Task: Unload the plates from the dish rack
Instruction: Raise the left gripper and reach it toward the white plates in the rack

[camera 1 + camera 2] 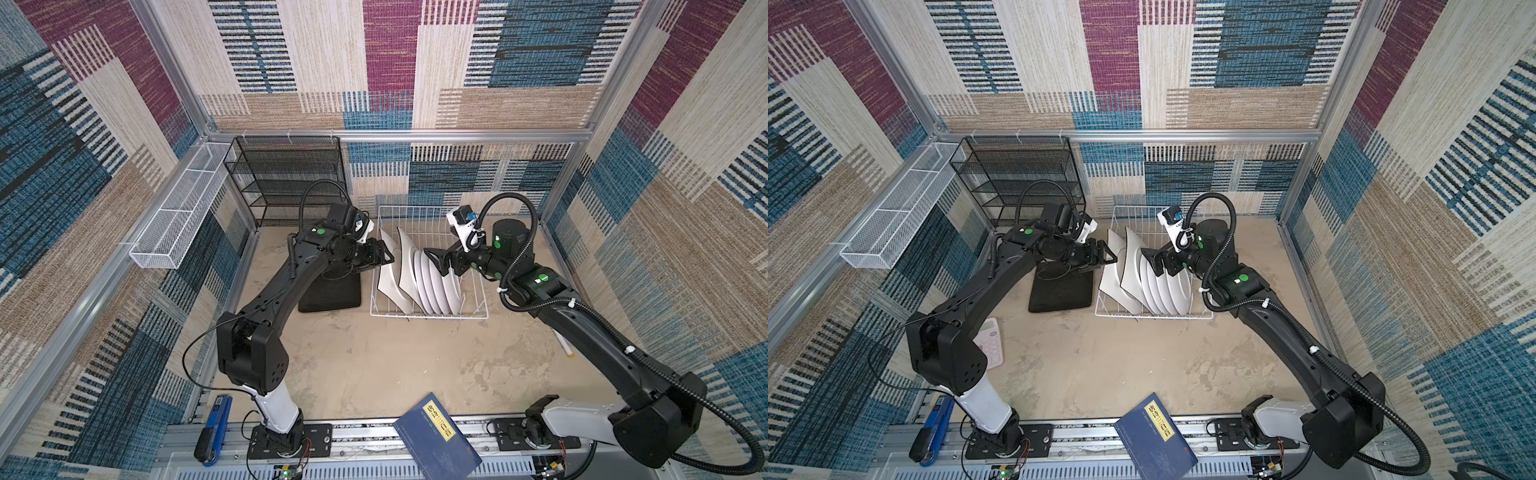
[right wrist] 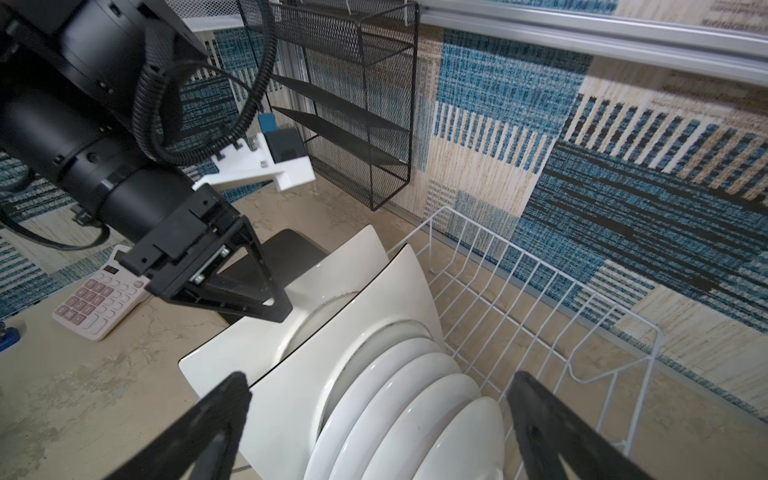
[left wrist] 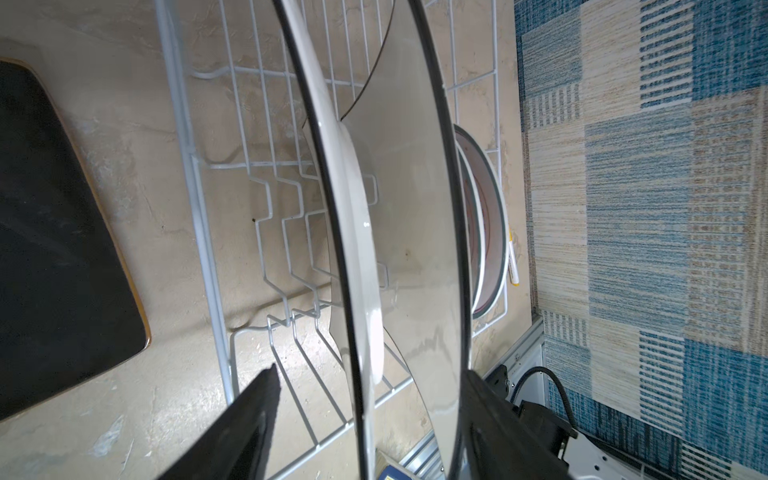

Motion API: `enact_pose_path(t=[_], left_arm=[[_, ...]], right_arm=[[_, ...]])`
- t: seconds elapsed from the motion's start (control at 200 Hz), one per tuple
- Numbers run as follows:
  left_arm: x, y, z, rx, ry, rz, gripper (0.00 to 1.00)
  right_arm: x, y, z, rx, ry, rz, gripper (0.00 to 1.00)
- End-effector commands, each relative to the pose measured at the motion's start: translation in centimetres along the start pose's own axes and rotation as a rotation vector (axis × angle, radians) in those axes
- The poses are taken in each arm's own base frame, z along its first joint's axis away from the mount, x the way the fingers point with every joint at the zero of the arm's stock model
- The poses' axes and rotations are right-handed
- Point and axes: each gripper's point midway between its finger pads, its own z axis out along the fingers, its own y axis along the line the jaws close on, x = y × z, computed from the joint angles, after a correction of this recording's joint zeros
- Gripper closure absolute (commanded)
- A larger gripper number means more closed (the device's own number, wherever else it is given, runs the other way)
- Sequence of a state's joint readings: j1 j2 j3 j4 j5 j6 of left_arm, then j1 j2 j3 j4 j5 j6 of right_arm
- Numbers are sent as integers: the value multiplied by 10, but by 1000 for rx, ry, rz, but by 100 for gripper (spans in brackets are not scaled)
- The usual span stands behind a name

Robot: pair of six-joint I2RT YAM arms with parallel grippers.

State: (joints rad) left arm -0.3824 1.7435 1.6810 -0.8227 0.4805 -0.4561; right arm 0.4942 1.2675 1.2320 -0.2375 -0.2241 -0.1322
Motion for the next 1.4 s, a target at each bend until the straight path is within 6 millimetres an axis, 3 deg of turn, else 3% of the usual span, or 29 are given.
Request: enact_pose_path(t=[0.0,0.366,0.876,1.172,1.397], left_arm=[[-1,6,4,-31,12,-29,32],[2,12,29,-60,53,-49,45],[0,11,42,-103,50,-53,59],[4,13,49,-97,73,-72,77],[6,12,53,-83,78,-84,84]], right_arm=[[-13,-3,1,13,-31,-13,1],[3,-1,1,7,-3,23,1],[6,-1,9,-3,11,-6,1],[15,-3,10,8,24,-7,1],[15,-4,7,23,26,-10,1]])
